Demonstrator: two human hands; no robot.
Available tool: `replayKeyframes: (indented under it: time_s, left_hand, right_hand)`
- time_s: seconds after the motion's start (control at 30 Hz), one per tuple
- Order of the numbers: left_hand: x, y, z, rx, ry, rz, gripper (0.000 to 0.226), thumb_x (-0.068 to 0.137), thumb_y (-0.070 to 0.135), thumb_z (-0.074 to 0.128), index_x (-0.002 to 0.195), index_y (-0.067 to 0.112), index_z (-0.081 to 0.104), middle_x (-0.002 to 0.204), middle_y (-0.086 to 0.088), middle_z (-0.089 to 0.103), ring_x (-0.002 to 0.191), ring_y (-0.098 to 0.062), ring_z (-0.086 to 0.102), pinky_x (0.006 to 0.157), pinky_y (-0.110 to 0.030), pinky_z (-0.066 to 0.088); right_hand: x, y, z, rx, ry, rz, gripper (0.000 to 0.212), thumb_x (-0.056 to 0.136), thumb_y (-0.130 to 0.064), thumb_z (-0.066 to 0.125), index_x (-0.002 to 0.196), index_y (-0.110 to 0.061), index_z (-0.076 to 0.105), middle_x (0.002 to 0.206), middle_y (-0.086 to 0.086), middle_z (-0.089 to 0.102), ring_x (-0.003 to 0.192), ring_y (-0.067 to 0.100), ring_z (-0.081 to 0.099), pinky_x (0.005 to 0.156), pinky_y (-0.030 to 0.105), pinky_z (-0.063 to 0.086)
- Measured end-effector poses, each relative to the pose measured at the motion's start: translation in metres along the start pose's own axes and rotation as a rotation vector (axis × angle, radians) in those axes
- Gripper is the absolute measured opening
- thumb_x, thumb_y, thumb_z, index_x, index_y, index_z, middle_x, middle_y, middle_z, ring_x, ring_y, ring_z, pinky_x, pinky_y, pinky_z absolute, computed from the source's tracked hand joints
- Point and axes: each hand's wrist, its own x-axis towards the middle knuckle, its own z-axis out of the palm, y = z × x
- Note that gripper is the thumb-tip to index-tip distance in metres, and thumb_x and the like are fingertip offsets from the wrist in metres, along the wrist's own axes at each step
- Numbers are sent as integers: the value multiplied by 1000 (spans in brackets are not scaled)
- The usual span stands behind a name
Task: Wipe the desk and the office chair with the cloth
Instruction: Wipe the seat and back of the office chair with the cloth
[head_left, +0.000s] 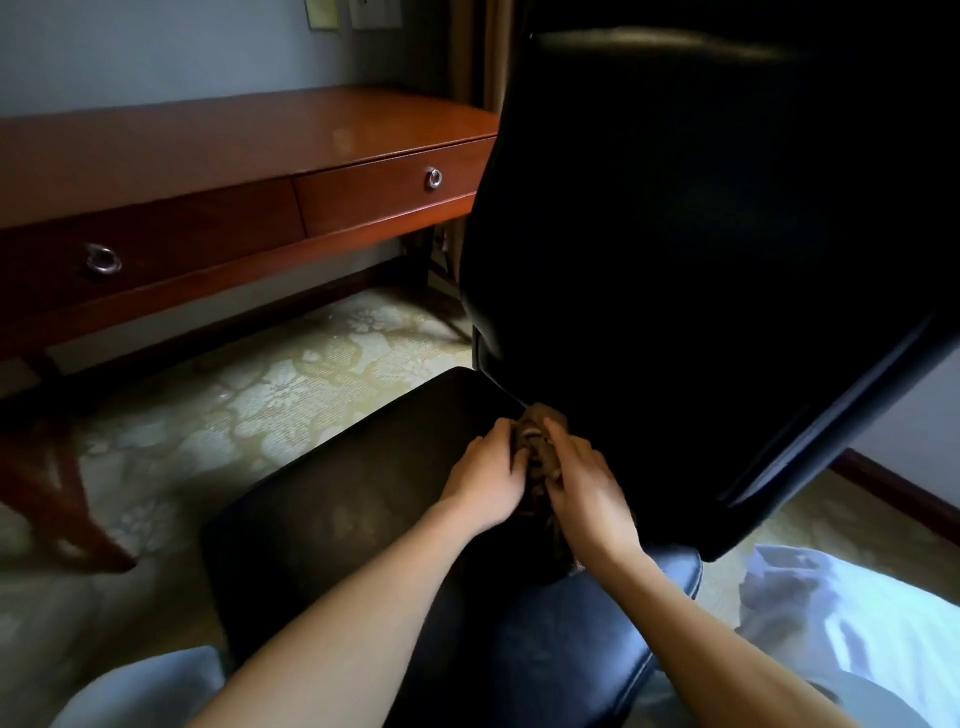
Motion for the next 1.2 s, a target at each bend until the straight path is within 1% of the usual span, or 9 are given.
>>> replayKeyframes:
  time_s: [0.1,0.23,0.33,0.43,0.67,0.77,0.87,1.0,1.2]
  left_hand:
    - [-14,-7,-14,-44,20,-66,32,102,45,42,129,28,43,131,-3,58,120,-28,56,98,-40,46]
    - [-30,-22,-26,-84,35,-140,38,90,68,33,100,34,45,115,-3,60,112,-29,57,96,-48,48]
    - [-43,-23,-33,-36,64,-145,41,94,68,35,101,28,43,109,-5,61,102,-27,60,87,-44,51]
    - [-57,-18,-37,24,93,-138,43,97,63,40,102,20,45,106,-5,63,100,-27,61,83,-40,49]
    - [-78,-30,-21,132,-11,-198,46,98,61,42,111,16,44,115,-9,61,108,-31,60,87,-41,49]
    - [-86,-36,-11,122,-1,-209,46,100,55,42,121,14,42,129,-10,51,116,-33,57,94,-43,47]
    - [-93,-36,-5,145,104,-125,54,102,49,41,144,16,30,141,-9,30,125,-33,47,102,-47,42]
    - [-103,-45,3,287,115,42,47,105,46,34,146,24,32,144,-4,26,132,-28,38,110,-43,30]
    - [-104,-57,12,212,-91,-8,57,105,51,30,157,32,19,163,1,14,149,-27,20,120,-40,15]
  right_hand:
    - [-8,-25,-9,228,10,5,70,94,-14,55,156,-31,28,143,7,50,128,26,51,103,36,46]
    - [-22,-51,-15,368,-36,64,70,98,-14,50,159,-25,19,154,6,42,135,21,47,99,17,33]
    - [-34,-61,-20,438,-74,135,68,101,-18,48,160,-23,14,150,8,48,129,23,54,97,21,38]
    - [-42,-60,-22,449,-144,214,70,101,-25,48,159,-19,11,129,16,64,108,28,66,88,30,49]
    - [-58,-51,-3,409,-394,472,74,96,-41,48,156,-9,20,139,20,55,119,36,60,101,42,50]
    - [-66,-53,6,308,-322,422,68,96,-34,52,152,-5,26,140,20,53,124,39,54,103,43,45]
    - [-71,-56,9,0,-136,289,73,92,-34,54,154,-6,26,140,15,50,125,36,48,104,46,38]
    - [-94,-55,20,-102,70,168,71,84,-39,47,147,-7,42,131,13,56,116,34,53,99,48,43]
    - [-123,-39,39,-59,-270,71,94,84,-73,19,160,-19,11,165,10,16,152,30,12,122,47,8]
